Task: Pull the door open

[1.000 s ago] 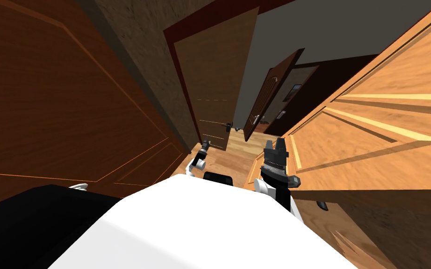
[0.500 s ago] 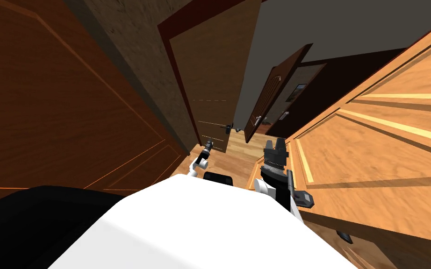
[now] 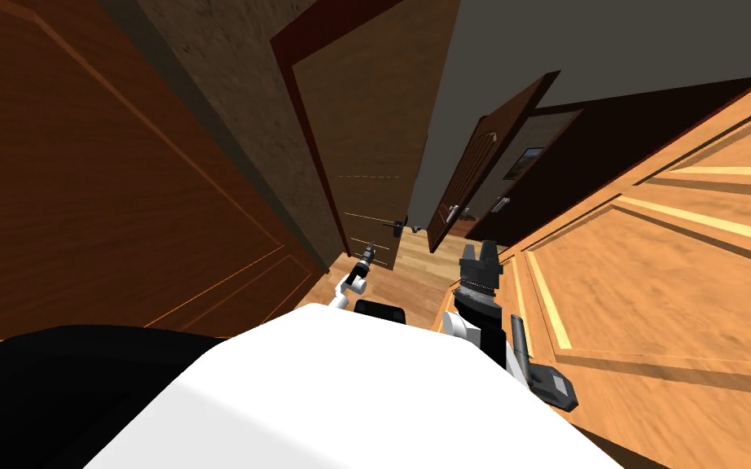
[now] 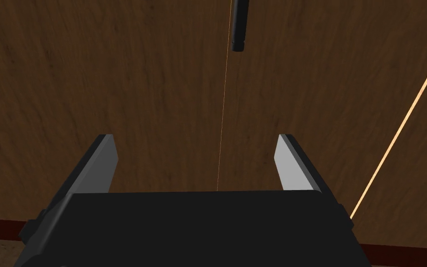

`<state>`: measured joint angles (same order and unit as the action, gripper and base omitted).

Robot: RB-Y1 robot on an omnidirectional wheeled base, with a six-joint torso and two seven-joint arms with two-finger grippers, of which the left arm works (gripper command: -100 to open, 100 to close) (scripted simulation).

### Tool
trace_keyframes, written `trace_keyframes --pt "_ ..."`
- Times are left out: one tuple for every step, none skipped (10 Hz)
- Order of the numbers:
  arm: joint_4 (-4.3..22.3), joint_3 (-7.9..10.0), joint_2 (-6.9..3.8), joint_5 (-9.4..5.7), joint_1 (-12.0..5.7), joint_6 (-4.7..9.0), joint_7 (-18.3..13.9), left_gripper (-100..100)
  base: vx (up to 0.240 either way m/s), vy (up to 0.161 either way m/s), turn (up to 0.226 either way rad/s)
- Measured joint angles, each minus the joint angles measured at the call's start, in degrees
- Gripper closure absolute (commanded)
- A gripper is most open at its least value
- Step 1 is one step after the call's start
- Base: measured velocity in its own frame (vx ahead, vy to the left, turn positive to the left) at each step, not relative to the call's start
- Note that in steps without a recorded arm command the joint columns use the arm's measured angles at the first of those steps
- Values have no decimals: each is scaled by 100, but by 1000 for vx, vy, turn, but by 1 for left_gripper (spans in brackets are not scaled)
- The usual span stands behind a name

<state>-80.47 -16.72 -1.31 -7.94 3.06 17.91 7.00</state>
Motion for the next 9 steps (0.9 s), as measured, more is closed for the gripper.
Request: trace_keyframes --pt "152 -44 45 -16 -69 7 49 -100 189 -65 82" --pt "295 -79 86 -35 -151 0 95 -100 155 -54 106" --pt "408 -115 136 -50 -219 -23 144 -100 170 -71 91" --pt "515 -140 173 -69 -298 -55 182 -100 189 -61 112" --pt "572 -167 197 -89 -353 -104 212 -100 213 -76 106" --pt "637 -195 230 -104 -395 -138 243 -100 191 -120 96" --pt "728 -219 252 -119 -446 -141 264 -100 172 -143 116" --pt "769 -245 286 -127 -466 -158 291 -100 171 -105 109" --pt "833 -259 325 -135 -510 -173 318 -100 166 -107 67"
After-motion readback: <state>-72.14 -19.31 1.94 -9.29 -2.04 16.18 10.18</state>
